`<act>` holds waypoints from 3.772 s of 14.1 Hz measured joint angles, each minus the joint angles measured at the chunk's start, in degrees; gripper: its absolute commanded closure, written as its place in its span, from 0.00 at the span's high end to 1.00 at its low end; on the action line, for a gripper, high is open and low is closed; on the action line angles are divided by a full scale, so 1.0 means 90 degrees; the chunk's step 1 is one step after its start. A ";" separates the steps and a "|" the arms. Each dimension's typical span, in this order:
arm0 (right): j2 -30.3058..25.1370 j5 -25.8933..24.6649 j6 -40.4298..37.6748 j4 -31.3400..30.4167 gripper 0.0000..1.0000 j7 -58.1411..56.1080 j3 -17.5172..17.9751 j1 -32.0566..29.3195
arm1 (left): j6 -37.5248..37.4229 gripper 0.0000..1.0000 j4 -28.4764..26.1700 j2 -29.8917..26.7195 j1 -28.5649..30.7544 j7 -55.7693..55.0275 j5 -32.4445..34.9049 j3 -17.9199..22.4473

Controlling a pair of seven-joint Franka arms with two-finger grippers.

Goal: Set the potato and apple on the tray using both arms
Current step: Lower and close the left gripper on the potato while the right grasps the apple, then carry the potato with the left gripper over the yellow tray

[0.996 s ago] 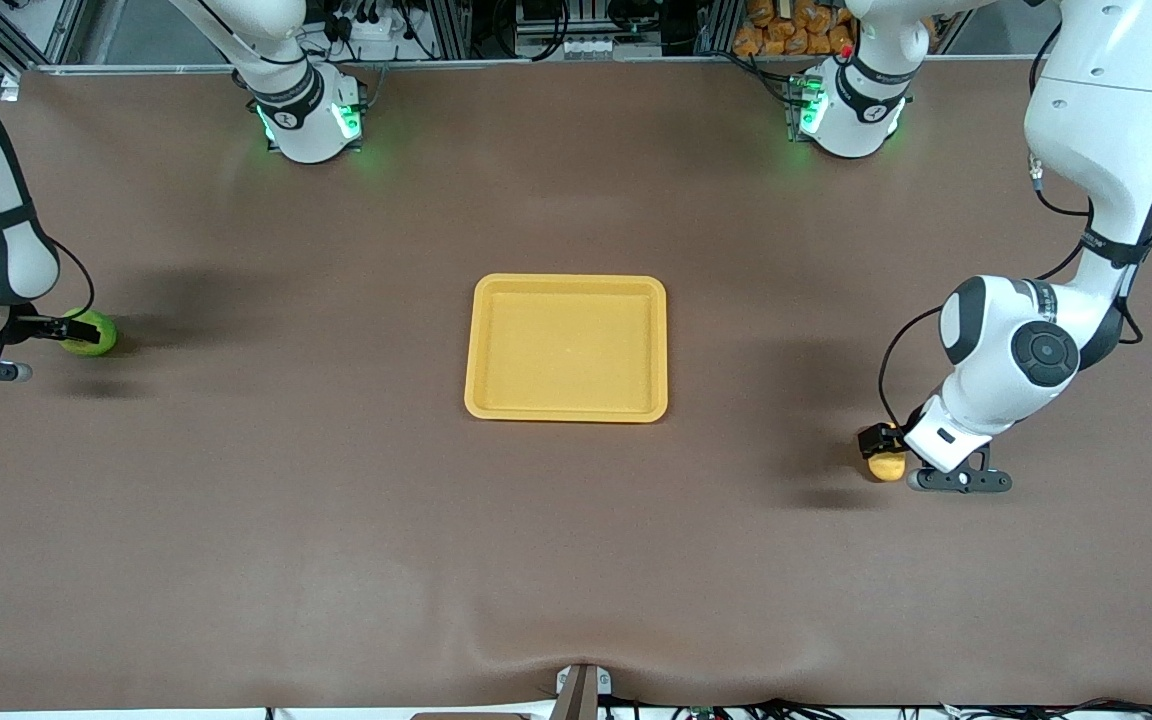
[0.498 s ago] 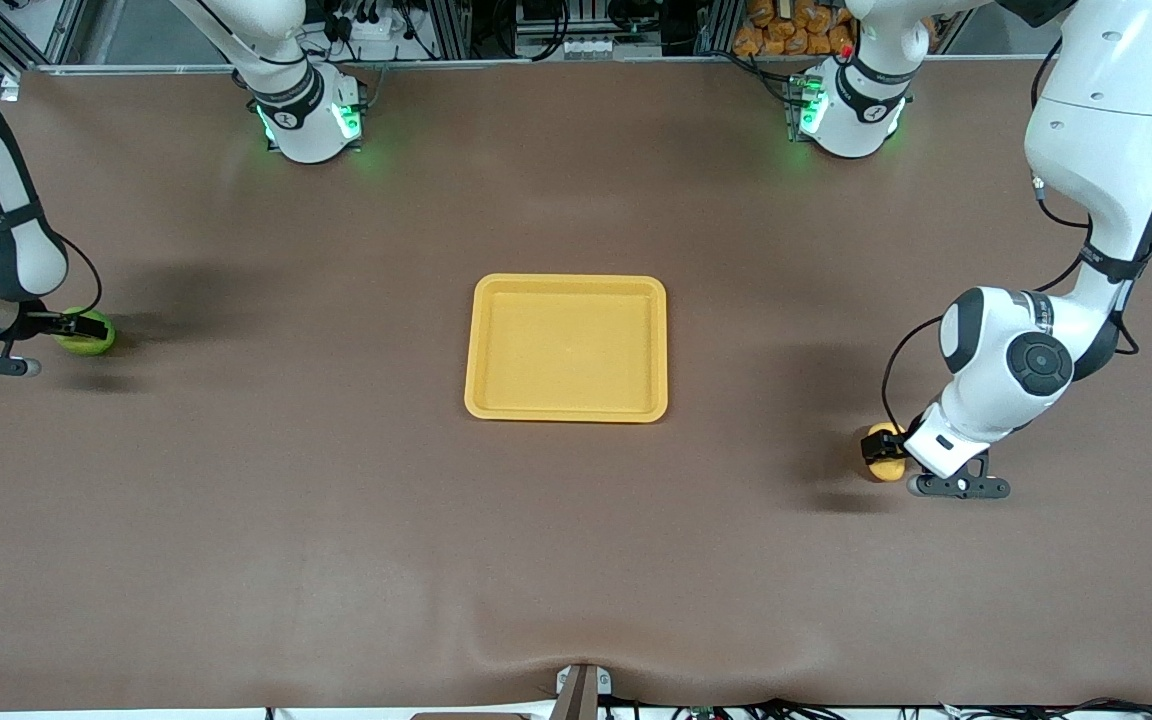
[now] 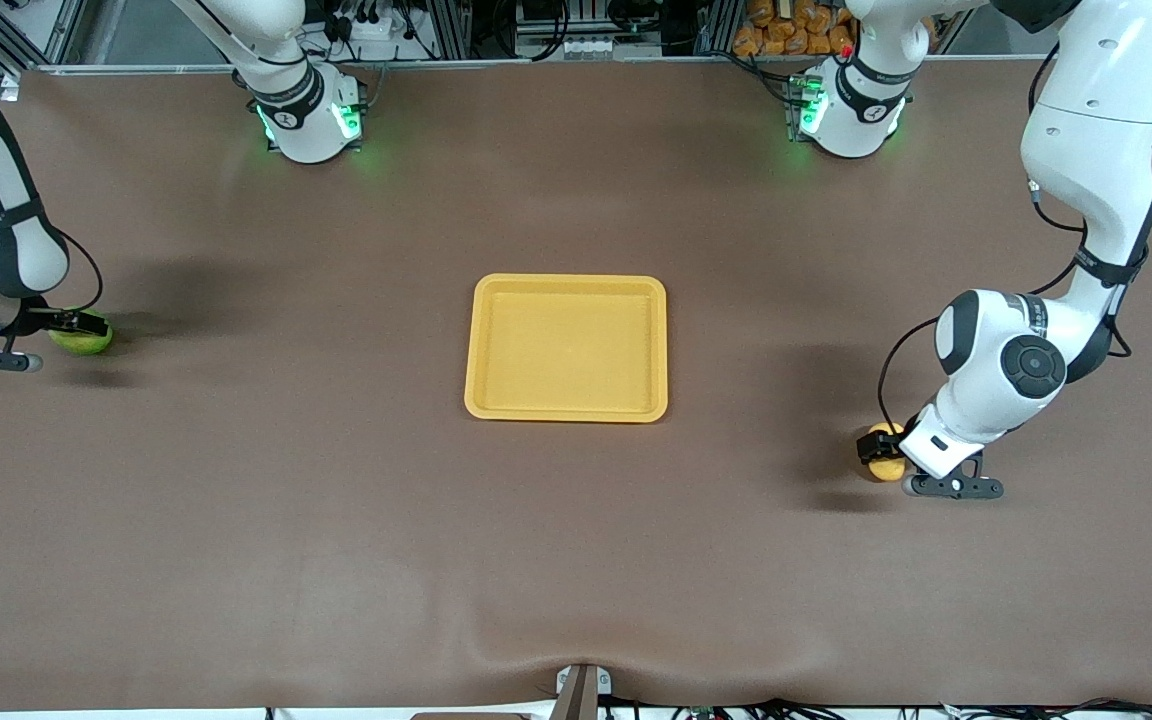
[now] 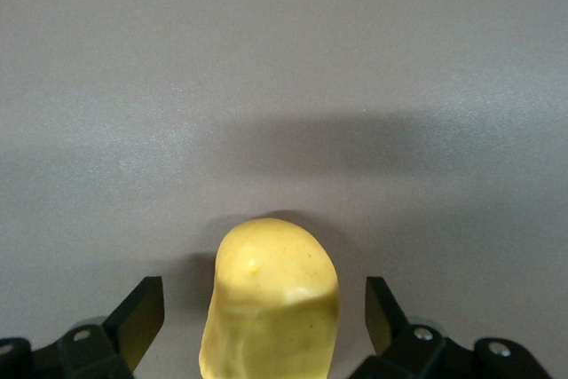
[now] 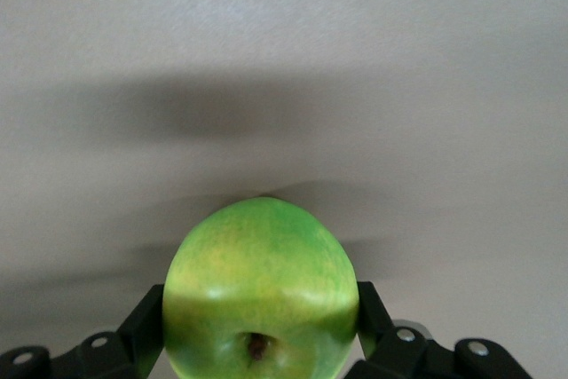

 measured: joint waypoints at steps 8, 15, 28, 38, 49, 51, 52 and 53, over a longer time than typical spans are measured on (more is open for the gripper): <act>-0.0047 0.0001 -0.1868 0.1007 0.00 -0.0906 0.0199 0.0011 | 0.0000 0.73 -0.0084 0.0004 0.0000 0.0006 0.0005 -0.0001; -0.0056 0.0093 -0.2759 0.1600 0.00 -0.0907 0.0317 0.0029 | 0.0000 0.25 -0.0086 -0.0004 -0.0006 0.0008 0.0007 -0.0045; -0.0383 0.0730 -0.4482 0.2727 0.00 -0.0918 0.0707 0.0256 | -0.0875 0.17 -0.0016 -0.0483 -0.0019 -0.0016 0.0008 -0.0739; -0.0441 0.0965 -0.4591 0.2912 0.00 -0.0788 0.0764 0.0780 | -0.1408 0.16 0.0155 -0.0519 -0.0856 -0.1435 0.0008 -0.1514; -0.0691 0.1222 -0.5079 0.2973 0.00 0.0180 0.0793 0.1469 | -0.2124 0.17 0.0644 -0.0419 -0.2710 -0.3955 0.0713 -0.1480; -0.0766 0.1292 -0.5150 0.2974 0.00 0.0407 0.0799 0.1671 | -0.2124 0.17 0.0752 -0.0262 -0.2914 -0.4256 0.0724 -0.1457; -0.0788 0.1403 -0.5219 0.2973 0.00 0.0495 0.0800 0.1731 | -0.2124 0.18 0.0793 -0.0178 -0.3005 -0.4346 0.0733 -0.1422; -0.0806 0.1514 -0.5280 0.2974 0.00 0.0617 0.0801 0.1779 | -0.2124 0.23 0.0823 -0.0105 -0.3082 -0.4377 0.0745 -0.1377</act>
